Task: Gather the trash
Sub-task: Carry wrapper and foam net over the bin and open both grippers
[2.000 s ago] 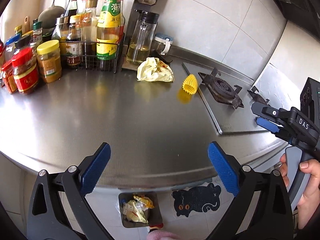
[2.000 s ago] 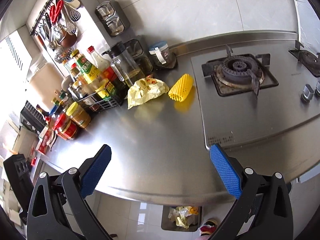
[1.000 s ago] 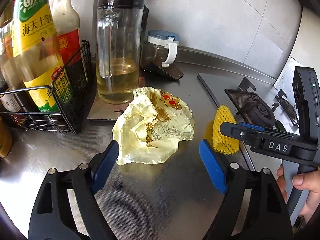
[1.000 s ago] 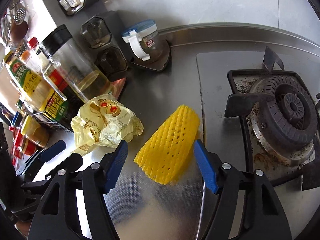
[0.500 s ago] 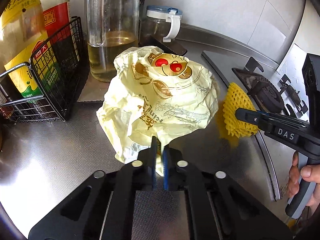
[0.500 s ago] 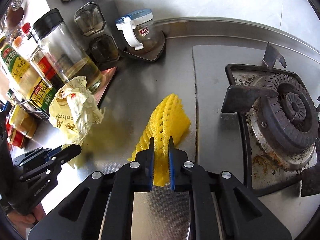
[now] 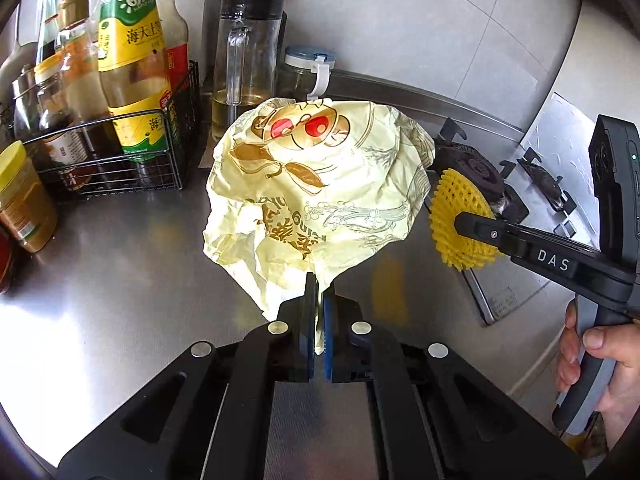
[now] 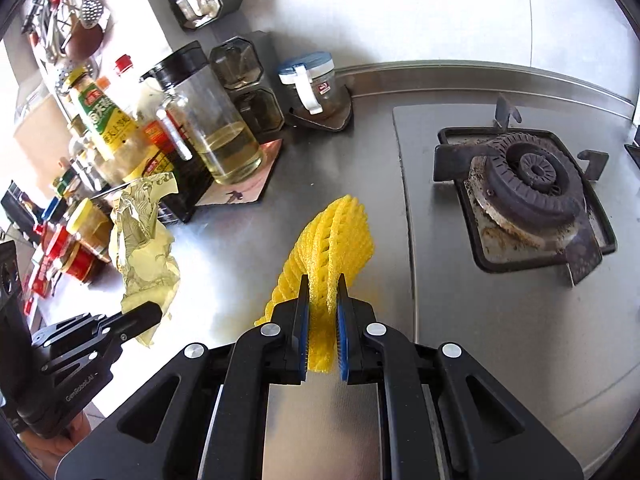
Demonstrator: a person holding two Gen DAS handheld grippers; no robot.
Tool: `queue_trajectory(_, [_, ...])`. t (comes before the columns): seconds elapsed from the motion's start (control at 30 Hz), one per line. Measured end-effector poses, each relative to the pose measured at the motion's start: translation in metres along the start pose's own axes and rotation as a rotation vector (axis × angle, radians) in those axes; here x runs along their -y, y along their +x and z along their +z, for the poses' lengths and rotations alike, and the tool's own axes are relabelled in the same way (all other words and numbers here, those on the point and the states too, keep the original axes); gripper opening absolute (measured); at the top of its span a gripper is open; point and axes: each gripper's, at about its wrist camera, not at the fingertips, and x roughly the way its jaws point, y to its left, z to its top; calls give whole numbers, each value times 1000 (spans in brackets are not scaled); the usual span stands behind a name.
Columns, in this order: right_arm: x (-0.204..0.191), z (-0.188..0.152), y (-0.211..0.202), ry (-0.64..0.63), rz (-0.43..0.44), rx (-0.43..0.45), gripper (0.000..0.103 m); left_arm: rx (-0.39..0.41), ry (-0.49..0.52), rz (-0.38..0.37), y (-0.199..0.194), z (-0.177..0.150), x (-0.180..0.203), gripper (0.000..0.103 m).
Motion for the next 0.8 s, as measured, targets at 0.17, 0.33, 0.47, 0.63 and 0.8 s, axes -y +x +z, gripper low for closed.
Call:
queue_trajectory(0.17, [-22,-41,-46,-8,3,19,12,0,-6,-21,-53,-46,6,2])
queue_trajectory(0.33, [-41,-95,-83,-11,24,13,12,-19,-18,-53,-96,-96,11,2])
queue_trajectory(0.47, [-55,-144,-97,-20,48,-29,12,-49,-33,-76,-121,-145,10,2])
queue_trajectory(0.63, [-64,-203,-87,-32,48,-137,12,-114,-68,-98,-129,-203,6,2])
queue_trajectory(0.8, [-61,-245,-51,-22,40,-262,12,-234,-116,-92,-101,-254,-3,2])
